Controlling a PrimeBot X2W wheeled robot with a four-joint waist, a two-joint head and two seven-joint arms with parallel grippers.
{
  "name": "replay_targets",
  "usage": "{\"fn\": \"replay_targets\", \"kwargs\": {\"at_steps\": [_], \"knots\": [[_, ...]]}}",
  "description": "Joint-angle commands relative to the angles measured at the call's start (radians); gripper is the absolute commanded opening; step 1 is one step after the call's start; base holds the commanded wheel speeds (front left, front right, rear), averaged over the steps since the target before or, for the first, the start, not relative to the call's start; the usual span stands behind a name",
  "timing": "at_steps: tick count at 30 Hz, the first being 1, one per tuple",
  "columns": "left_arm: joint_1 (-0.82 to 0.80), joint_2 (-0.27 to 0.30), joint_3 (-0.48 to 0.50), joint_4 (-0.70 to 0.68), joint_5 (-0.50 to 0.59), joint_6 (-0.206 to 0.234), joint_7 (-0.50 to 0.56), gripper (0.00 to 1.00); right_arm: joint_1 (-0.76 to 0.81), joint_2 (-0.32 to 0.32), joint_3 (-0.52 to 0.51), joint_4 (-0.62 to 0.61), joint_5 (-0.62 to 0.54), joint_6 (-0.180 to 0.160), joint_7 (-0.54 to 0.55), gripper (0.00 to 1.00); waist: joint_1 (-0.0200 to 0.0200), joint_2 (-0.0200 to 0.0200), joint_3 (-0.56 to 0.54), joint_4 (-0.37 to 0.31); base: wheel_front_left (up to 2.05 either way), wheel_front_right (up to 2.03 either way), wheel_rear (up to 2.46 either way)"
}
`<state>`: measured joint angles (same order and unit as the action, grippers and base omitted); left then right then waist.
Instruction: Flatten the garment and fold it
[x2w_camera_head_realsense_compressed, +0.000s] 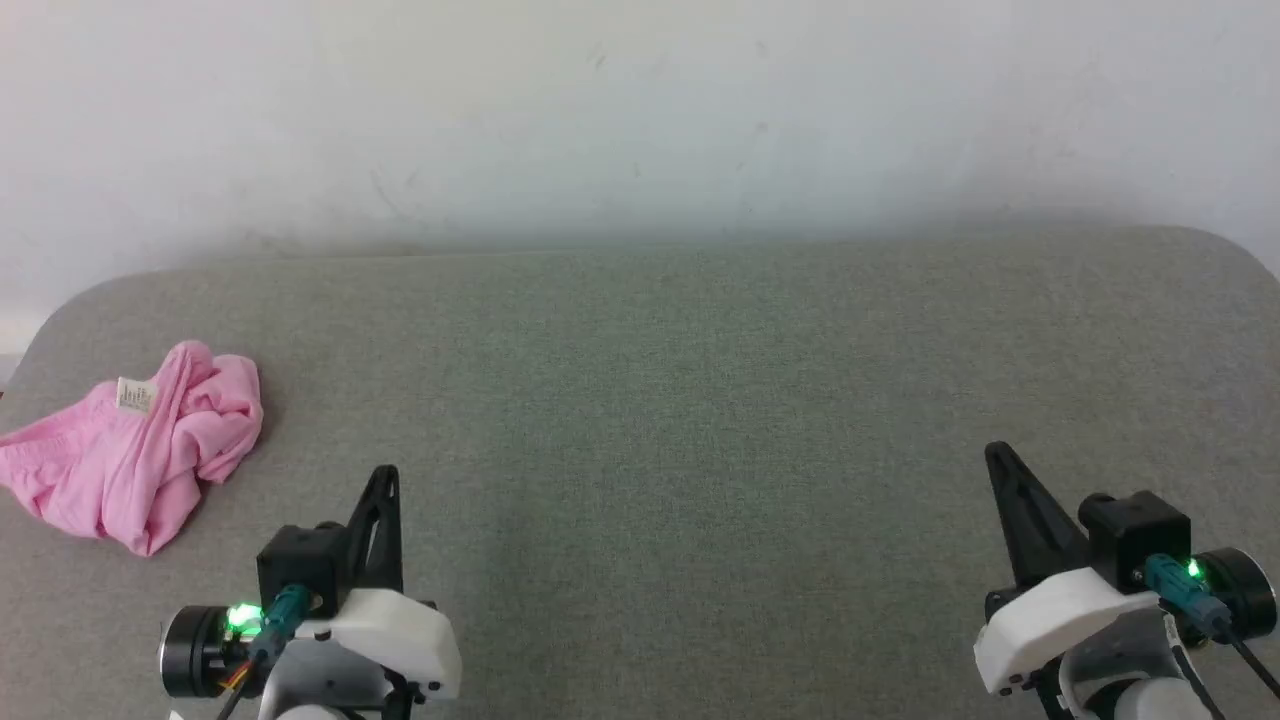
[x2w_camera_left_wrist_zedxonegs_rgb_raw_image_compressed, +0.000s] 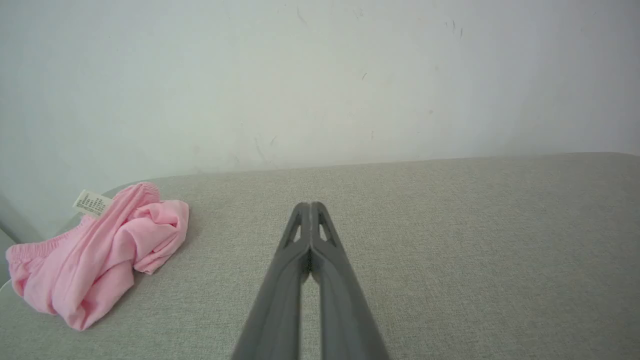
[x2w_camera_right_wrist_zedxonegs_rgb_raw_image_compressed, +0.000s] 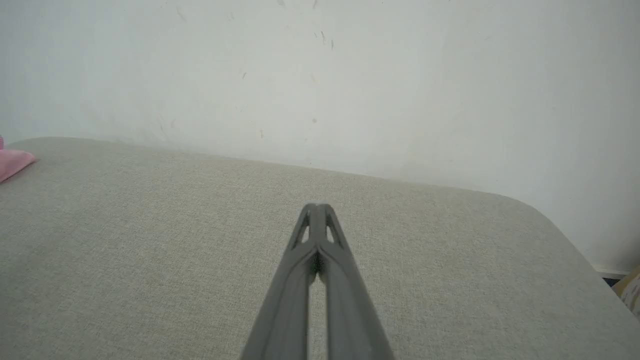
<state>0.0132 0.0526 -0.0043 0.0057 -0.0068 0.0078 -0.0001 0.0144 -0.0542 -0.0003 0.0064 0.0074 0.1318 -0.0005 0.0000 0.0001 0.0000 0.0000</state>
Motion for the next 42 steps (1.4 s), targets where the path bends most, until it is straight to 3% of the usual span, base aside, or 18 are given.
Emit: {"fn": "replay_targets", "kwargs": {"at_steps": [1,38,39,42], "knots": [[-0.013,-0.002,0.004,-0.006,0.007,-0.008,0.000,0.00,-0.014,0.004,0.000,-0.006,-0.007,-0.001,0.000,0.00,0.0000,-0.0001,0.000,0.000,0.00,0.00,0.00],[-0.013,-0.002,0.004,-0.006,0.007,-0.008,0.000,0.00,-0.014,0.004,0.000,-0.006,-0.007,-0.001,0.000,0.00,0.0000,-0.0001,0.000,0.000,0.00,0.00,0.00],[0.000,0.000,0.000,0.000,0.000,0.000,0.000,1.00,0.000,0.000,0.000,0.000,0.000,0.000,0.000,1.00,0.0000,-0.0001,0.000,0.000,0.00,0.00,0.00],[0.000,0.000,-0.001,0.001,0.000,0.001,0.000,1.00,0.001,-0.001,0.000,0.002,0.000,0.000,0.000,1.00,0.0000,-0.0001,0.000,0.000,0.00,0.00,0.00]]}}
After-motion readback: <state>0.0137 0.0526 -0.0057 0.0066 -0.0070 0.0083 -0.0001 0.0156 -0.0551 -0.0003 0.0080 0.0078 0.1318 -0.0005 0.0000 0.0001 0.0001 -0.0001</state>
